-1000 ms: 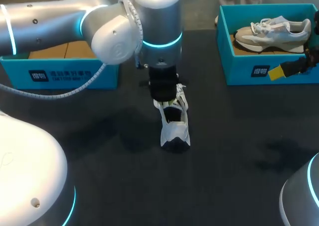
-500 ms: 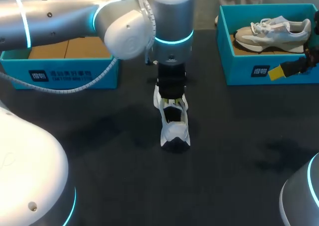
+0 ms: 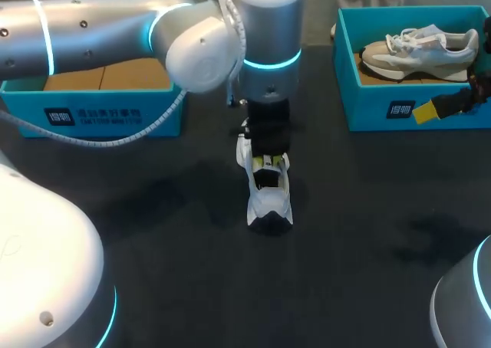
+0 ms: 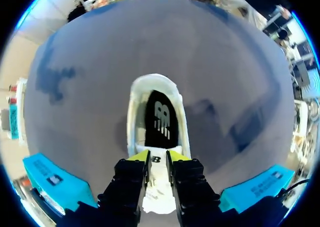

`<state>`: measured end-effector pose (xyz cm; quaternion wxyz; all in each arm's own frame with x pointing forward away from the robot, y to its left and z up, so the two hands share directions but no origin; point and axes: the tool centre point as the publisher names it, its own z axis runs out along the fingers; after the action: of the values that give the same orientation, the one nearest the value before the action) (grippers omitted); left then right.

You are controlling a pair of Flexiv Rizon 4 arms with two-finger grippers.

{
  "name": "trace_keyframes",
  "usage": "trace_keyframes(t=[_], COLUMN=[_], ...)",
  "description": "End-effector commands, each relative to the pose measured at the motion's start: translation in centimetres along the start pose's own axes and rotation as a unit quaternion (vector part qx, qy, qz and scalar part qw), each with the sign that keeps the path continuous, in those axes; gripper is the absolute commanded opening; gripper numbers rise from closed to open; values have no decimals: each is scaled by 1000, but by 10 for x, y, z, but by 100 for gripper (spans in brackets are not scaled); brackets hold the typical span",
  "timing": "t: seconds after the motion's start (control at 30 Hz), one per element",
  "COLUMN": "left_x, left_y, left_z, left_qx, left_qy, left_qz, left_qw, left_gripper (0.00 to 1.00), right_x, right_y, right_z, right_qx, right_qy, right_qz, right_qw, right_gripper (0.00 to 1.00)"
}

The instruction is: Take the shoe out of the shoebox, open the shoe tongue, remove and reinsert the insole, then place the shoe into the shoebox

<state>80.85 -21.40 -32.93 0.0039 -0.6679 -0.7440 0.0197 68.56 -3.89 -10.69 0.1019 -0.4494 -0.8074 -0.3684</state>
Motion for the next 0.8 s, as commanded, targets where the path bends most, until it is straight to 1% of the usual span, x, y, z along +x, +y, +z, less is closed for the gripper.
trace_keyframes(t=[0.03,0.07,0.13,0.2,0.27,0.3,0.33,0.37,0.4,0.43,0.8], left_x=[6,7,8,9,12,15,17,19,22,24,24], left_y=[-2,-4,-8,-11,-13,-12,-12,-12,-12,-12,-12], left_z=[-19,-22,-26,-30,-37,-39,-41,-44,-46,-48,-48], left_qx=[9,14,6,3,0,-11,-4,-9,-5,3,3], left_qy=[2,2,7,8,10,14,7,10,2,-3,-3], left_qz=[-53,-65,-86,-107,-132,-147,-161,-174,-191,-201,-201], left_qw=[999,998,996,994,991,989,987,985,982,979,979], left_gripper=[10,12,20,35,36,38,44,72,92,100,100], right_x=[-1,-1,-1,-1,-1,-1,-1,-1,-1,-1,-1], right_y=[2,2,2,2,2,2,2,2,2,2,2], right_z=[1,1,1,1,1,1,1,1,1,1,1], right_qx=[3,3,3,3,3,3,3,3,3,3,3], right_qy=[0,0,0,0,0,0,0,0,0,0,0], right_qz=[0,0,0,0,0,0,0,0,0,0,0], right_qw=[1000,1000,1000,1000,1000,1000,1000,1000,1000,1000,1000], right_gripper=[100,100,100,100,100,100,100,100,100,100,100])
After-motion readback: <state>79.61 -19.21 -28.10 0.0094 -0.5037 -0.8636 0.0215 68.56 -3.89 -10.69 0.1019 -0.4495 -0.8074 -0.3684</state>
